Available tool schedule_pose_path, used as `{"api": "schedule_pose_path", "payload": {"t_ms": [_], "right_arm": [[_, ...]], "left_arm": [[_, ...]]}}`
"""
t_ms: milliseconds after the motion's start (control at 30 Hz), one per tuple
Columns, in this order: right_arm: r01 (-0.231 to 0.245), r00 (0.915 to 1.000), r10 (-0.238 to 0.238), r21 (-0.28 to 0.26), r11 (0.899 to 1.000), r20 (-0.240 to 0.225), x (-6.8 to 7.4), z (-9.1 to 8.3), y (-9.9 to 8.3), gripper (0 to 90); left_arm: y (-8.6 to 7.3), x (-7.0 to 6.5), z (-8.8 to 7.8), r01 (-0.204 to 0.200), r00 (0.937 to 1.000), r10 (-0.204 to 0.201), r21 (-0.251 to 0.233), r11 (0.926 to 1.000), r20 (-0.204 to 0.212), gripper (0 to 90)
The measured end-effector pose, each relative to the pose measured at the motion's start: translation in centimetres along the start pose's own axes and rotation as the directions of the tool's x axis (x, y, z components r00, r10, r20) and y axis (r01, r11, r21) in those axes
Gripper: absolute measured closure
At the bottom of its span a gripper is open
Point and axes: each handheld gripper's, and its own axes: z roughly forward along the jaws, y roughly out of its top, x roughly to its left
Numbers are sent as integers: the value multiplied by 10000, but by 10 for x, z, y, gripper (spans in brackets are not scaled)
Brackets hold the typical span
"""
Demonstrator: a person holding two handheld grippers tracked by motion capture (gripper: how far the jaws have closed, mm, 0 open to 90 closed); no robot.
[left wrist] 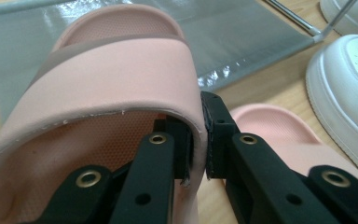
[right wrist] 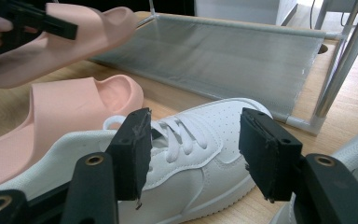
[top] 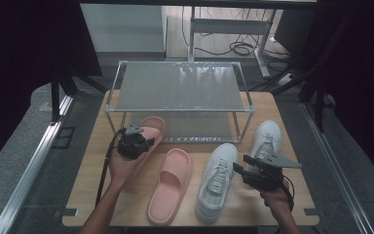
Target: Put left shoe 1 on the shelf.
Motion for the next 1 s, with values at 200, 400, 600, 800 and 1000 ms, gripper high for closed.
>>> {"api": "schedule_pose_path", "payload": {"t_ms": [200,400,600,800,1000], "right_arm": [[-22,10000,22,-21,10000,20,-1,-1,0,446],[8,10000,-8,4,10000,9,0,0,0,446],[5,10000,-5,56,10000,0,-1,1,-1,446],[-25,10000,25,32,10000,5,-1,1,-1,446],[-14,10000,14,21,10000,13,-1,1,-1,446]], "left_arm": [[7,1,15,-90,9999,90,-47,9999,-139,831],[10,0,28,-127,9995,123,-163,9998,-298,830],[16,-1,41,-177,9994,174,-100,9998,-311,828],[21,-3,51,-250,9985,243,-133,9996,-489,826],[20,-1,64,-111,9960,95,-173,9998,-885,824]]}}
